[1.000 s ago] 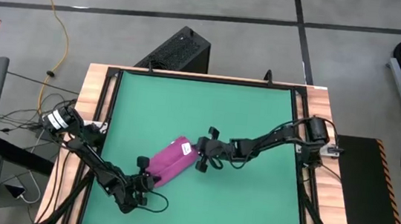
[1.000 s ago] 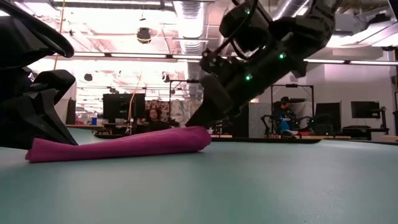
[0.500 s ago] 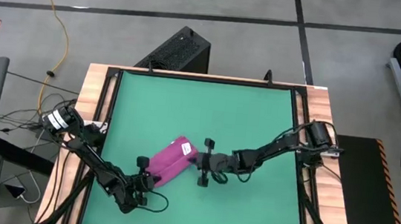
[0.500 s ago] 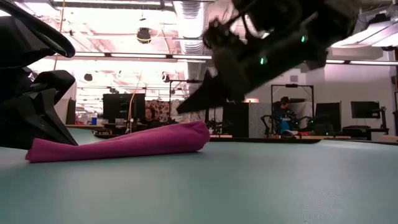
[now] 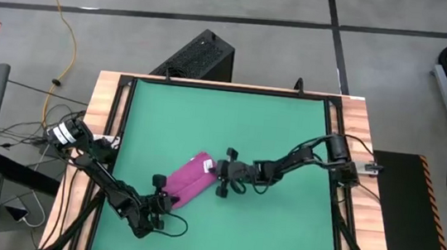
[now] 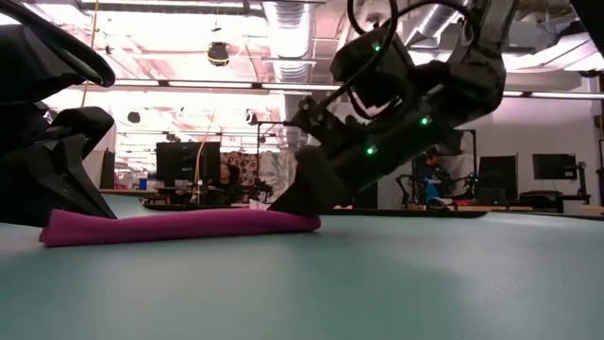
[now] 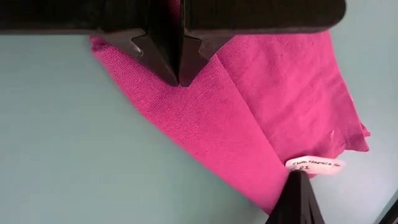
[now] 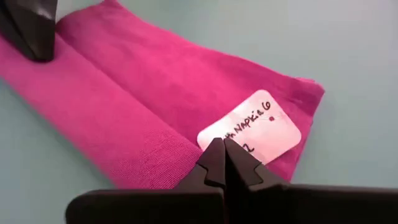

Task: Roll towel into tight, uniform cylinder
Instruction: Roll the pink towel

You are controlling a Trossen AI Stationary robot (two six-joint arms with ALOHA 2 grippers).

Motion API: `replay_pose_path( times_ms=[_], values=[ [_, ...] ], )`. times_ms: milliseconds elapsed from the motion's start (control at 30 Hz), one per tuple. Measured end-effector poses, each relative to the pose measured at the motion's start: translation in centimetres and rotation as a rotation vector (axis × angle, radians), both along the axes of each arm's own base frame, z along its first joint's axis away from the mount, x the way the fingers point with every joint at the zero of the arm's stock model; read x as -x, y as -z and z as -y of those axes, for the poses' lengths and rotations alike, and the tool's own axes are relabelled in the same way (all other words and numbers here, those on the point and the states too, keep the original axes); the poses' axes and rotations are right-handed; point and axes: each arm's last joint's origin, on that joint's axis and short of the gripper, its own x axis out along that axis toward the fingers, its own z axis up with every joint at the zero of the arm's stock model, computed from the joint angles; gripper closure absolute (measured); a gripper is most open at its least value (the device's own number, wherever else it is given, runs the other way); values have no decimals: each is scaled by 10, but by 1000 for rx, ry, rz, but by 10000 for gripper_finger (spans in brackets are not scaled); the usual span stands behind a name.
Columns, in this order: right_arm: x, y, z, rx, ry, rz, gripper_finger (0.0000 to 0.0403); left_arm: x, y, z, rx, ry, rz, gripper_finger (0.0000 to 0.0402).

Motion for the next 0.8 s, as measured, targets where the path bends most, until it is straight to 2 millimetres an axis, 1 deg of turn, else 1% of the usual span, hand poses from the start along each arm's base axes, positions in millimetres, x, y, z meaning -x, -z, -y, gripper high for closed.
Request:
replay_pose_path(
  times_ms=[100, 233, 367, 467, 567, 800],
  values=[
    [-2, 8, 5, -22, 21, 5, 389, 0, 0, 0, 3, 6, -9, 401],
    [-1, 14, 4, -77, 48, -7, 389, 1, 1, 1, 12, 46, -59, 401],
    [2, 17, -9, -155, 67, -25, 389, 3, 1, 2, -8, 77, -73, 401],
    [7, 21, -24, -216, 106, -50, 389, 3, 1, 3, -54, 156, -113, 401],
    [16, 25, -46, -256, 169, -76, 390, 3, 0, 4, -110, 224, -139, 401],
    [38, 26, -103, -346, 298, 26, 390, -1, -3, 9, -215, 394, -187, 401]
  ],
)
